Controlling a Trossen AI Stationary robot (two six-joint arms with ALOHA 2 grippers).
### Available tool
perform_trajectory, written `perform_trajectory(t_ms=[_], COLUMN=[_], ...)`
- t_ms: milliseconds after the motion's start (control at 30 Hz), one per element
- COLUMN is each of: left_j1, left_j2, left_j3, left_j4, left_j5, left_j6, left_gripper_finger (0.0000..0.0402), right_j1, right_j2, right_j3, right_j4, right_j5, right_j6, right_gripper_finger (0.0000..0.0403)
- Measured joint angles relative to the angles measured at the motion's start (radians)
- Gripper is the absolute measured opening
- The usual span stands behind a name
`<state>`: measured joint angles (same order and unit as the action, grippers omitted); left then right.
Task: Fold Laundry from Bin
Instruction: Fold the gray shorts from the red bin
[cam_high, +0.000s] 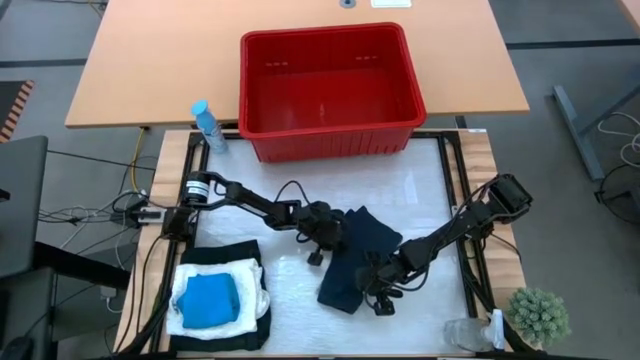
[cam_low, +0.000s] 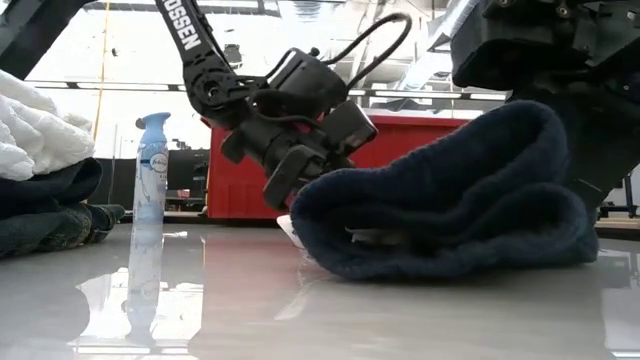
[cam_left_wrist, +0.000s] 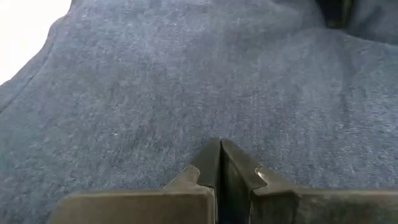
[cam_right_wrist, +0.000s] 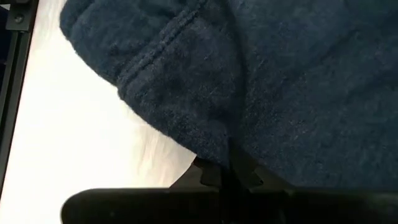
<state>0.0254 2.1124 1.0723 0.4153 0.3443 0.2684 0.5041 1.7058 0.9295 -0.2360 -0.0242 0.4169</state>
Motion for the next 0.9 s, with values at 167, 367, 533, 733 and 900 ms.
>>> perform_trajectory(t_ms=[167, 367, 533, 733, 900], left_j1=[-0.001, -0.003, -0.006, -0.006, -0.006], left_j2=[-0.001, -0.002, -0.002, -0.002, -0.001], left_j3=[-0.024, -0.028, -0.028, -0.028, -0.028], left_j4=[-0.02, -0.033, -0.052, -0.066, -0.076], left_j5=[0.025, 0.029, 0.025, 0.022, 0.032], left_j6=[-0.041, -0.156, -0.206, -0.25, -0.292], left_gripper_finger=[0.0, 0.0, 0.0, 0.0, 0.0], right_j1=[0.0, 0.009, 0.011, 0.01, -0.016], right_j2=[0.0, 0.0, -0.011, -0.081, -0.126], right_j3=[0.0, 0.0, 0.0, 0.0, -0.011], right_j4=[-0.011, -0.004, -0.003, -0.011, -0.079], right_j5=[0.0, 0.0, 0.015, 0.097, 0.14], right_j6=[0.012, 0.101, 0.179, 0.187, 0.251], right_gripper_finger=[0.002, 0.002, 0.002, 0.002, 0.002])
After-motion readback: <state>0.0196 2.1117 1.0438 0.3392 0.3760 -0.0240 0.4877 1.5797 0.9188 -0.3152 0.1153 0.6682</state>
